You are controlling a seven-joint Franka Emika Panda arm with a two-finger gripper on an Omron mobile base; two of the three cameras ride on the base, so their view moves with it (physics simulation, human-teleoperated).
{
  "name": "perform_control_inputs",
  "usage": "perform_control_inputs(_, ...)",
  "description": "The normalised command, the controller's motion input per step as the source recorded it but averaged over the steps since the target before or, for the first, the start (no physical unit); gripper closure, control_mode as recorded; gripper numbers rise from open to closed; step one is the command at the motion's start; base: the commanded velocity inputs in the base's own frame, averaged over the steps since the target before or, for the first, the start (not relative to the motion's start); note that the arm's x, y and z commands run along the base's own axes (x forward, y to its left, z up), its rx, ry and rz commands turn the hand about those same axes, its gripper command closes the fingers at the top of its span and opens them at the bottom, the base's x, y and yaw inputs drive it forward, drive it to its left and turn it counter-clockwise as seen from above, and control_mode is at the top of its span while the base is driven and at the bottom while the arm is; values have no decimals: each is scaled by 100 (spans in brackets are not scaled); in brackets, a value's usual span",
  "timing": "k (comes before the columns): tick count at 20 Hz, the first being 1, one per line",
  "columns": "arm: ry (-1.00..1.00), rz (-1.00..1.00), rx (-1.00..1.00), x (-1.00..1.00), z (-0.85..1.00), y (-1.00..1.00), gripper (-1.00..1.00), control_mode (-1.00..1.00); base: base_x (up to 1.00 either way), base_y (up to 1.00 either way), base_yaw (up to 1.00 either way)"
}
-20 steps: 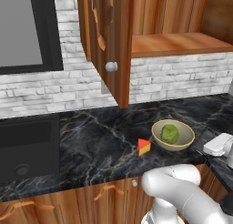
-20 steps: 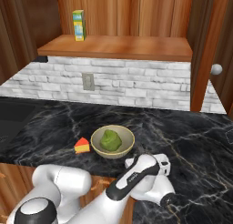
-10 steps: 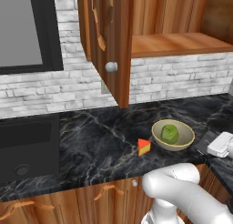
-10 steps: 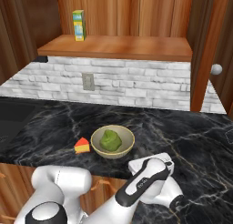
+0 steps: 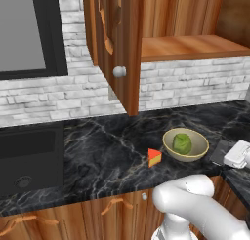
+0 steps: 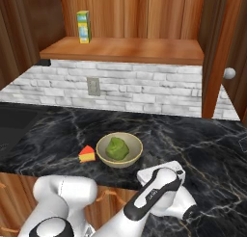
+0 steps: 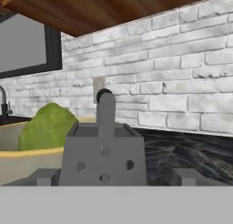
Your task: Pick the cheese from the fridge and the cheese grater from the cabinet and place them next to the salad bowl.
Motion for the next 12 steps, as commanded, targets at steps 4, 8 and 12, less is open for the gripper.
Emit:
perform_control_inputs(4,2,0,-1,0,6,2,-100,-100,0,0,0)
perform_control_inputs(8,16,0,-15,-4,46,0,-100,-100,0,0,0)
perform_control_inputs(12,15,0,-15,-29,50,0,-100,-100,0,0,0)
